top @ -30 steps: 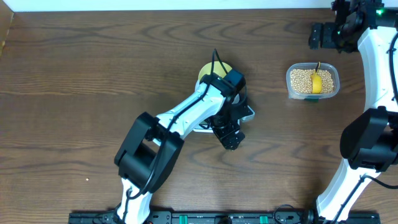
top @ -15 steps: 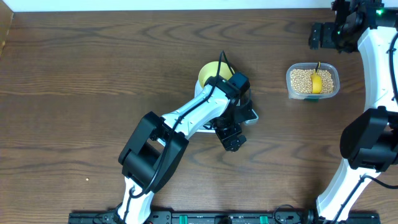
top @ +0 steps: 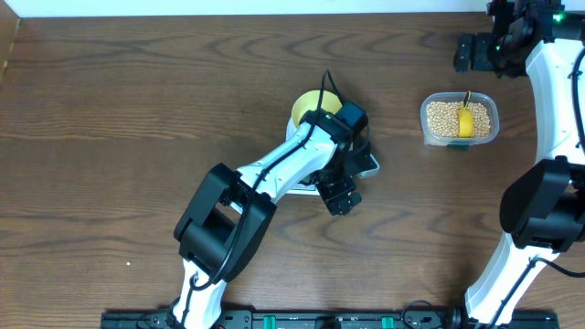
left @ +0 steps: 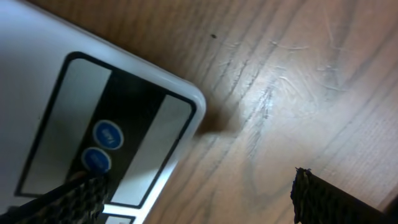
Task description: Scoop item into bowl and weigh 50g on scale
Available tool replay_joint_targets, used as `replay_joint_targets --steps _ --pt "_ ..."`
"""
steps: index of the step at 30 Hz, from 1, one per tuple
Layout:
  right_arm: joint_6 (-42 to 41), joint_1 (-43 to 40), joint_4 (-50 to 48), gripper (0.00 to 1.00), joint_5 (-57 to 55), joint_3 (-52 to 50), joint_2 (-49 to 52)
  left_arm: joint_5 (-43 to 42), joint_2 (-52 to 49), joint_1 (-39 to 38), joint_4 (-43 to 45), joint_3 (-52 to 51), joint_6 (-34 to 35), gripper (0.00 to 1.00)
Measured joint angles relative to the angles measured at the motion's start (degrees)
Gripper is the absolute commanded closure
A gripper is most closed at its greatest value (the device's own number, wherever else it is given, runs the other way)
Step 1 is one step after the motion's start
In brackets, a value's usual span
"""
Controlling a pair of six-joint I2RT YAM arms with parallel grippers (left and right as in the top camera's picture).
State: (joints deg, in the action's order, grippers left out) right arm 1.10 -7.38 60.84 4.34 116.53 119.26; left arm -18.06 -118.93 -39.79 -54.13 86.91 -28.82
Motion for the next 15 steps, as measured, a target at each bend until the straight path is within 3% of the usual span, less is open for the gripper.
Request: replay_joint_targets --steps 15 --pt "0.00 0.00 0.00 0.01 0.00 0.00 0.00 0.44 -0.63 -0.02 -0.96 0.74 -1.27 0.02"
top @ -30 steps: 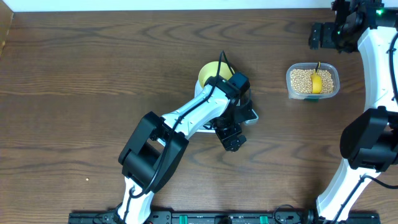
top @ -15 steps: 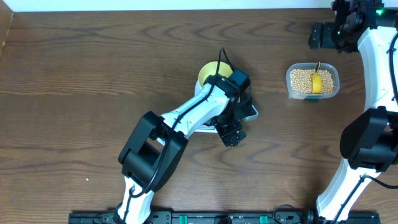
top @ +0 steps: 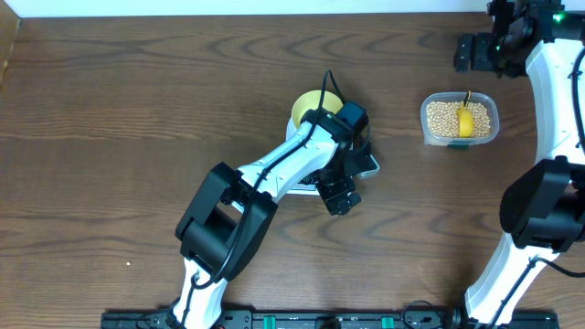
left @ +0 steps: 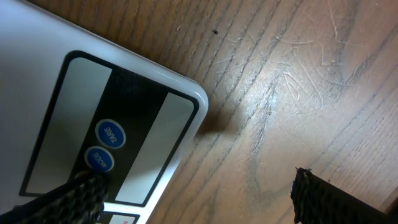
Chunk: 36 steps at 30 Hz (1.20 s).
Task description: Scoop item into bowl and weigh 50g on scale
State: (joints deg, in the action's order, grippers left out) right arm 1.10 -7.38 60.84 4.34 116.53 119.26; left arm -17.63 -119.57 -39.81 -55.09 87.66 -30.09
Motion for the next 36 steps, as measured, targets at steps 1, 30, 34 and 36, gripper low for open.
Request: replay_joint_targets --steps 1,30,34,36 --pt "0.00 0.00 -0.02 0.01 0.00 0.00 0.00 -0.02 -0.09 0.00 -0.11 0.13 -0.02 0.02" --pt "0.00 0.00 -0.02 0.01 0.00 0.00 0.00 5.27 -1.22 0.07 0.02 1.92 1.90 0.02" --pt "0.00 0.00 -0.02 0.01 0.00 0.00 0.00 6.27 -0.92 0.13 0.37 1.97 1.97 0.02" --pt "0.00 0.00 -0.02 0.01 0.00 0.00 0.00 5.92 -0.48 0.26 1.05 1.73 1.97 0.02"
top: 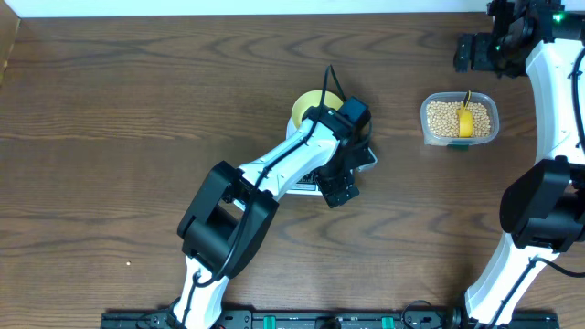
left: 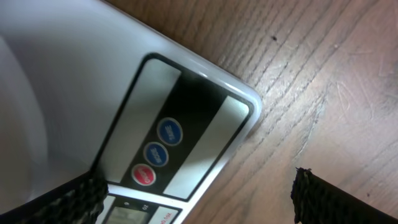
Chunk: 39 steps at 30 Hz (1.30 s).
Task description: Scoop item into bowl and weigh 50g on scale
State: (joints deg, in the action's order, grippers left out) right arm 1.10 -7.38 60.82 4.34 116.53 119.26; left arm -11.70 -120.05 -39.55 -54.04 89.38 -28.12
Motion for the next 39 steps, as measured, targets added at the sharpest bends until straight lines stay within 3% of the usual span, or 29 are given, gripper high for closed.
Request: replay_joint_targets --steps 4,12,18,29,39 --pt "0.00 0.00 0.02 0.01 0.00 0.00 0.00 -1.97 1.79 0.57 -0.72 -1.29 1.92 0.02" --pt "0.00 0.00 0.02 0.01 0.00 0.00 0.00 -3.41 12.61 1.73 -11.19 -2.23 8.57 0.02" --pt "0.00 0.00 0.00 0.01 0.02 0.00 0.00 -3.41 19.10 6.54 -10.49 -7.63 10.40 0.02" --pt "0.00 0.00 0.02 0.01 0.00 0.00 0.00 -3.41 19.54 20.44 0.98 -23.17 13.09 0.02" --pt "0.00 0.00 0.00 0.01 0.00 0.00 0.00 -3.15 19.52 21.77 10.54 -31.17 11.19 0.02"
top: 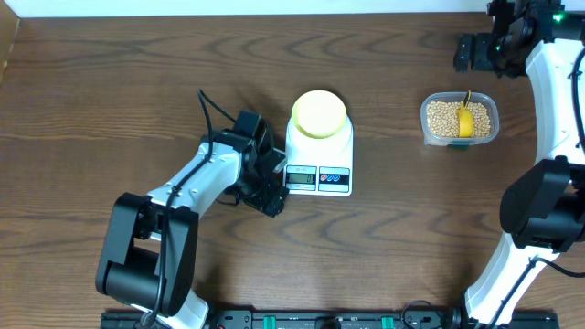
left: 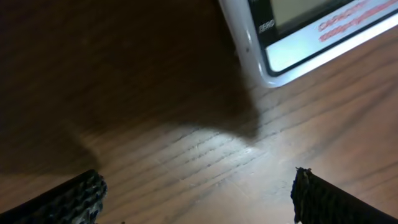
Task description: Scoop item into bowl and weigh 50g on scale
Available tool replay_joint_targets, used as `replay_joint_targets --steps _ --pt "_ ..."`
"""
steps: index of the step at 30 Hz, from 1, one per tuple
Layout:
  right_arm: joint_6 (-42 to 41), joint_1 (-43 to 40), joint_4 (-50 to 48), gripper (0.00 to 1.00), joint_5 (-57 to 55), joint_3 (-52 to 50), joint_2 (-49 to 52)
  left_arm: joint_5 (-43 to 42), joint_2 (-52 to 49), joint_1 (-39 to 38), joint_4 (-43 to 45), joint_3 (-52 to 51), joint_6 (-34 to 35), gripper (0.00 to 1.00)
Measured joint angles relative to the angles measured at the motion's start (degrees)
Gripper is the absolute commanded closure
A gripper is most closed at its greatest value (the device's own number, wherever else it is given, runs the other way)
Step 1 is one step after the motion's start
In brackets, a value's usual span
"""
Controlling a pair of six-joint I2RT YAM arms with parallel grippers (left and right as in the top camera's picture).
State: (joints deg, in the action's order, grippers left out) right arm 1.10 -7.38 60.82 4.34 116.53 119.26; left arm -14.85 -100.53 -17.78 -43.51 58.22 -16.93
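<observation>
A white scale (top: 319, 164) sits mid-table with a yellow bowl (top: 319, 113) on its platform. Its display and buttons face the front edge; one corner (left: 292, 37) shows in the left wrist view. My left gripper (top: 267, 198) (left: 196, 199) stands open just left of the scale's front, low over bare wood, nothing between its fingers. A clear tub of pale beans (top: 459, 120) with a yellow scoop (top: 466, 120) in it stands at the right. My right gripper (top: 468, 52) is raised at the far right, behind the tub; its jaws cannot be made out.
Dark wooden table (top: 137, 100) all round. The right arm's white links (top: 548, 110) run down the right edge. A black rail (top: 302, 320) lines the front edge.
My left gripper has moved from over the scale's right front corner to the table left of the scale. The scale and bowl now show uncovered. The right arm is unchanged.
My left gripper hung open over the scale's front right corner, near the blue buttons, in the two oldest moments. It then sat further over the button panel. Now it is off the scale, to its left. Tub, scoop and right arm stayed put.
</observation>
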Motion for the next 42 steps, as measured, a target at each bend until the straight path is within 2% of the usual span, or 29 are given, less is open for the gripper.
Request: replay_joint_targets --steps 11,15,16,21,23,26,30,35,39,42 --pt "0.00 0.00 0.02 0.01 0.00 0.00 0.00 2.99 0.07 0.00 0.02 -0.17 0.79 0.02" --pt "0.00 0.00 0.00 0.01 0.02 0.00 0.00 3.26 0.24 0.00 -0.50 7.98 4.55 0.02" --pt "0.00 0.00 0.02 0.01 0.02 0.00 0.00 3.43 0.63 0.07 -0.72 12.76 6.40 0.04" --pt "0.00 0.00 0.02 0.01 0.00 0.00 0.00 3.43 1.88 0.83 -1.07 25.09 10.64 0.29" --pt "0.00 0.00 0.02 0.01 0.02 0.00 0.00 3.43 1.92 1.09 -0.02 28.59 11.58 0.35" --pt "0.00 0.00 0.02 0.01 0.00 0.00 0.00 3.45 1.92 1.11 4.31 30.51 12.72 0.35" --pt "0.00 0.00 0.00 0.01 0.00 0.00 0.00 3.58 0.83 0.20 7.93 30.53 14.01 0.30" --pt "0.00 0.00 0.02 0.01 0.00 0.00 0.00 3.63 -5.68 -3.06 10.99 30.53 16.17 0.32" --pt "0.00 0.00 0.02 0.01 0.00 0.00 0.00 3.65 -9.27 -5.88 13.16 30.29 17.14 0.39" --pt "0.00 0.00 0.00 0.01 0.00 0.00 0.00 3.65 -9.73 -8.07 13.73 30.29 17.18 0.48"
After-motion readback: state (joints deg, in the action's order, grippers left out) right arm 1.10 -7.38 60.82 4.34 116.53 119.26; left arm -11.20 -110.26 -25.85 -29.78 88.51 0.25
